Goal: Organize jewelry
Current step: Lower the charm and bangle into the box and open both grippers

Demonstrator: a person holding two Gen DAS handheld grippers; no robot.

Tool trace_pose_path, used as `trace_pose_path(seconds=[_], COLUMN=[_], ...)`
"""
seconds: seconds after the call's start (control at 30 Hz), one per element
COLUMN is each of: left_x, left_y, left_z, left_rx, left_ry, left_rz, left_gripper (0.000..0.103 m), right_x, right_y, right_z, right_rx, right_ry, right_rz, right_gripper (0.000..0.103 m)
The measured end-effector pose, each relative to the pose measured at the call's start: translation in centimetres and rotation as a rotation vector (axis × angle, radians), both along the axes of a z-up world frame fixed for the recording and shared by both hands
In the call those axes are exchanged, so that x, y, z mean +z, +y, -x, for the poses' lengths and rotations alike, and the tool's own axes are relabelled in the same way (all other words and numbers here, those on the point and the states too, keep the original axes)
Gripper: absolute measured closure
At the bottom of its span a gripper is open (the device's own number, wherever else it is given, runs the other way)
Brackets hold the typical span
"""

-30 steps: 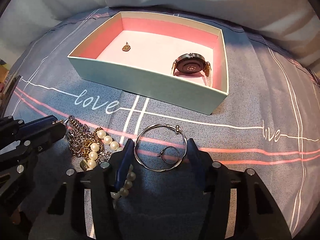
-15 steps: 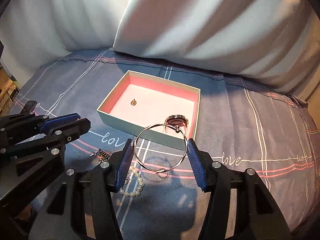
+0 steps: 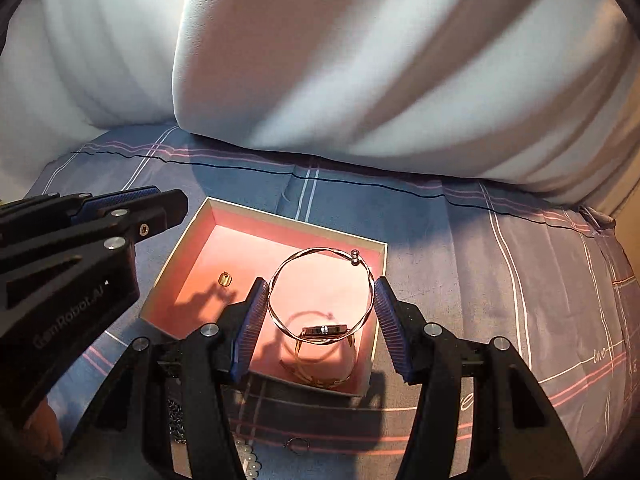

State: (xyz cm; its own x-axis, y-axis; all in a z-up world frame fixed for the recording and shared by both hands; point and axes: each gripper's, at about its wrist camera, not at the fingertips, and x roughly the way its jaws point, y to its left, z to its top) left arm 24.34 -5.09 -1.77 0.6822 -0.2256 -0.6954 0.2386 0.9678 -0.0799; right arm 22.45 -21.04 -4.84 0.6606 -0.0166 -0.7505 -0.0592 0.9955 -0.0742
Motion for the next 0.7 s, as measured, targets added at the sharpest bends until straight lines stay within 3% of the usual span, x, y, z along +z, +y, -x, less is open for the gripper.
trace_pose_path(seconds=[0.27, 0.57, 0.6, 0.67, 0.7], left_x=[-3.6, -4.9, -4.9, -4.7, -4.5], left_y=[0.2, 0.4, 0.4, 0.7, 0.9], left_z=[-3.6, -3.8, -3.8, -3.7, -3.5], left_rx=[0.033, 0.037, 0.041, 0.062, 0.071], left_ry=[0.121, 0.145, 0.148, 0.139, 0.131], left_rz=[0.005, -0.012, -0.011, -0.006, -0.002], left_gripper=[0.086, 0.084, 0.080, 0.051, 0.049], right_x=[-3.3, -5.2, -5.2, -5.2, -5.1], right_y=[0.7, 0.8, 0.9, 1.0, 1.0], right_z=[-2.6, -2.4, -2.4, -2.2, -2.1], right_rx=[0.006, 0.001, 0.001, -0.001, -0.002], right_ry=[0.087, 0.124, 0.126, 0.119, 0.119], right_rz=[0.011, 0.014, 0.022, 0.041, 0.042], right_gripper=[0.048, 0.047, 0.046, 0.042, 0.041])
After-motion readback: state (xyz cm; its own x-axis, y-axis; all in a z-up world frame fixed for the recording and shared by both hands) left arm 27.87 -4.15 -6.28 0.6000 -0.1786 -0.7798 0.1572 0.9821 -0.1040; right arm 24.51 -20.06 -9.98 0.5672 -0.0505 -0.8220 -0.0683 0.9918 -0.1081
